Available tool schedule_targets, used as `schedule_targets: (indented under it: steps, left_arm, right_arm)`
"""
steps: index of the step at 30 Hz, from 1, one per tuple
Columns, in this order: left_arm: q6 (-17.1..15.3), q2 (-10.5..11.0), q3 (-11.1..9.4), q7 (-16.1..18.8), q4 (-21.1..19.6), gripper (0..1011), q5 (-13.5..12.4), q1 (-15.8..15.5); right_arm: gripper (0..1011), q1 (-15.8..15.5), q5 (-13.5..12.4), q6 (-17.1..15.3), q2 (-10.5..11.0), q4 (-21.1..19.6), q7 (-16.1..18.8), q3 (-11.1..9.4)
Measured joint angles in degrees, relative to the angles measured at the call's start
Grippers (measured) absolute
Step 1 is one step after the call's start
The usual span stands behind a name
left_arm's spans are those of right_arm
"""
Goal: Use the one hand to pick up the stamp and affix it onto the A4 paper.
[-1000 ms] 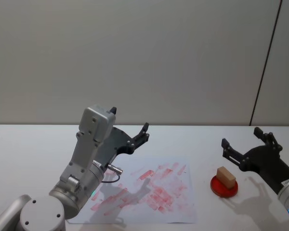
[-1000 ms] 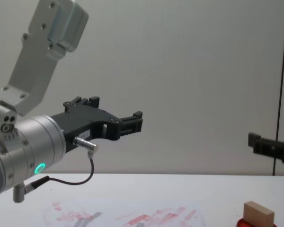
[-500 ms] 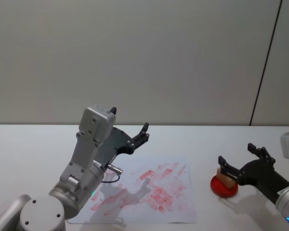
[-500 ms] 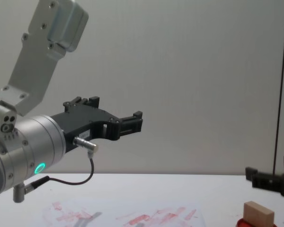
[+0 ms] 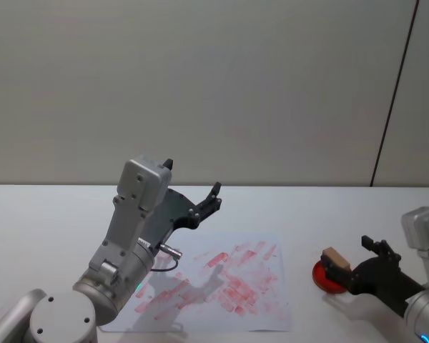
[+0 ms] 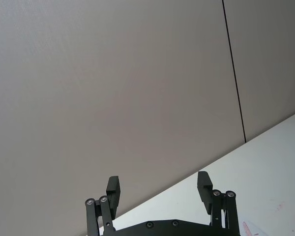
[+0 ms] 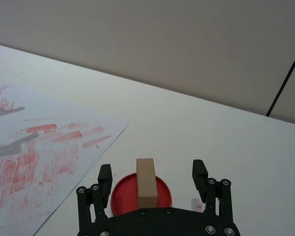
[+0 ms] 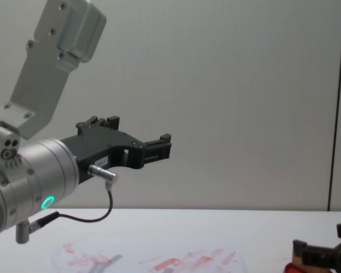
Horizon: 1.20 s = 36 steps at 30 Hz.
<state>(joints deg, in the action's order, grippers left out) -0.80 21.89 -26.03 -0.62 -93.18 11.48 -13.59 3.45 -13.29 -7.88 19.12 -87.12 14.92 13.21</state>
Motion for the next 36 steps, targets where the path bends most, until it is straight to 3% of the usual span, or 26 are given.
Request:
schedule_targets:
  steps: [10,19,20,21,29,36]
  left_arm:
    - [0.0,0.0,0.0,0.0,0.0,1002,0.0,0.0]
    - [0.0,0.0,0.0,0.0,0.0,1002,0.0,0.0]
    - [0.0,0.0,0.0,0.0,0.0,1003,0.0,0.0]
    - [0.0,0.0,0.0,0.0,0.0,1003,0.0,0.0]
    - [0.0,0.0,0.0,0.0,0.0,1002,0.0,0.0]
    - [0.0,0.0,0.0,0.0,0.0,1002,0.0,0.0]
  right_arm:
    - [945,1.04,0.52,-1.47,-0.71,2.32,0.97,0.48]
    - [704,1.68,0.76,-2.29,-1.23,3.51,1.32,0.8]
    - [632,1.73,0.76,-2.31,-1.27,3.59,1.33,0.83]
    - [632,1.82,0.79,-2.41,-1.34,3.73,1.35,0.88]
    - [331,2.31,0.83,-2.5,-1.66,4.43,1.37,0.99]
    - [216,2.53,0.88,-1.5,-1.75,4.58,1.38,1.0]
